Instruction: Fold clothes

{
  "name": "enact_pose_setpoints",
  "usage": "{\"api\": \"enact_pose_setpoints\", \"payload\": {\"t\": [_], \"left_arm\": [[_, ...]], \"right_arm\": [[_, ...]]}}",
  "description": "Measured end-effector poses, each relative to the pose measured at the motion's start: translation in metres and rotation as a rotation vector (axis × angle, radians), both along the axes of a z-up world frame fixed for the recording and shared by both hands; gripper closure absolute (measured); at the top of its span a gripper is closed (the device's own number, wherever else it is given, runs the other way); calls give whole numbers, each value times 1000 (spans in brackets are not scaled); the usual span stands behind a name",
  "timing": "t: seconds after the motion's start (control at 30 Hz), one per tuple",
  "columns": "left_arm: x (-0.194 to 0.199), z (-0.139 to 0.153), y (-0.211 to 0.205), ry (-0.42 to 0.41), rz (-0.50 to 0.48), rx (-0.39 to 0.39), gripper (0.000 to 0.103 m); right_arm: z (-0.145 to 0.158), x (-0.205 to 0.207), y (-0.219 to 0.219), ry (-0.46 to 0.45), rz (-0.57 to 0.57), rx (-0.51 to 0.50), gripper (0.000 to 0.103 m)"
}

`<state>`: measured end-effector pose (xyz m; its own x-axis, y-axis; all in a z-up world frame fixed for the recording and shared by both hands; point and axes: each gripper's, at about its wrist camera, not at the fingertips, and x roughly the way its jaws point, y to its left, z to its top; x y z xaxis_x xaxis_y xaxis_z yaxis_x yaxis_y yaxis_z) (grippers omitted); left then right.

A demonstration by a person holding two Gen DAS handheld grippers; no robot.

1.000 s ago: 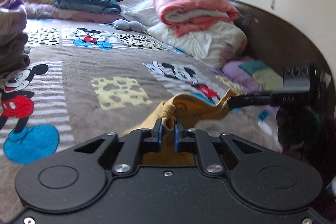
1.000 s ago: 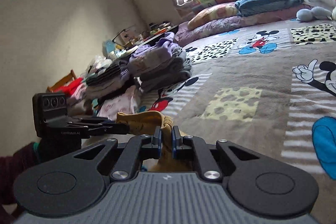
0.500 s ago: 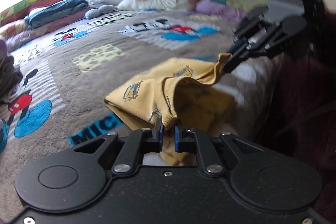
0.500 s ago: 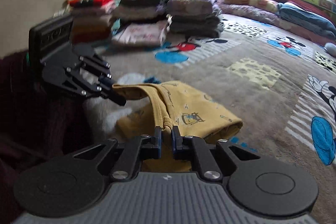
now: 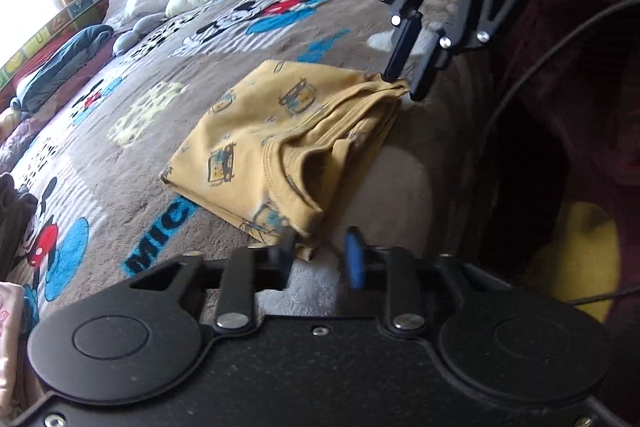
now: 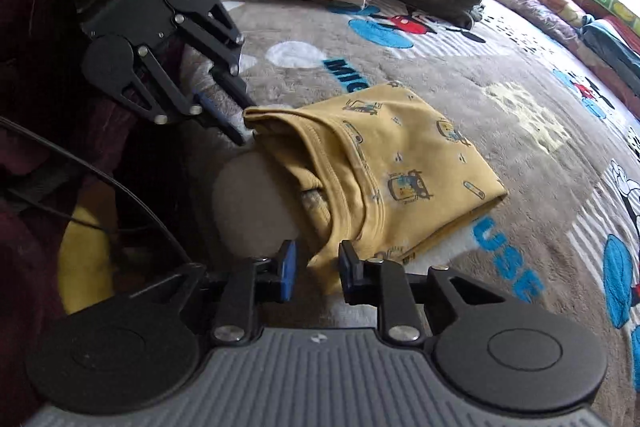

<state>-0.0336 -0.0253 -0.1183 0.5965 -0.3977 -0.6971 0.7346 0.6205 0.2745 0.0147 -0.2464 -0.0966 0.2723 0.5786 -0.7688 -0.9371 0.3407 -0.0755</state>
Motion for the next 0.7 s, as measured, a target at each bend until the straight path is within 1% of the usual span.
{"api": "enact_pose_setpoints", "payload": {"t": [0.03,0.07,0.17,0.2,0.3,0.37,0.43,0.47,0.53,0.57,0.6,0.67,0.7], "left_arm": [[1,5,4,-2,14,-29,75],[3,12,9,-3,40,-81,75],[21,28,23,7,156,-259,75],[29,30,24,10,196,-299,75],[50,25,19,36,279,-376,77],[62,18,13,63,320,-415,77],[63,13,9,65,320,-396,77],[62,11,7,64,317,-381,76],[60,6,3,63,310,-352,75],[59,4,2,62,306,-338,75],[58,2,0,61,303,-324,75],[57,-3,-4,59,296,-295,75],[60,-1,-3,57,309,-310,75]], "right_arm": [[5,1,-3,-2,-11,13,78],[10,2,-6,-4,-25,30,78],[24,15,-16,1,-133,118,78],[26,22,-17,4,-176,151,78],[27,39,-15,29,-284,253,78],[20,50,-9,41,-346,299,78],[6,61,-4,74,-411,340,78],[-5,67,-1,101,-442,338,78],[-37,76,8,126,-499,232,79],[-48,75,7,124,-507,231,80],[-49,72,1,129,-521,281,79],[-44,71,-10,177,-557,346,79],[-40,68,-14,162,-560,370,79]]}}
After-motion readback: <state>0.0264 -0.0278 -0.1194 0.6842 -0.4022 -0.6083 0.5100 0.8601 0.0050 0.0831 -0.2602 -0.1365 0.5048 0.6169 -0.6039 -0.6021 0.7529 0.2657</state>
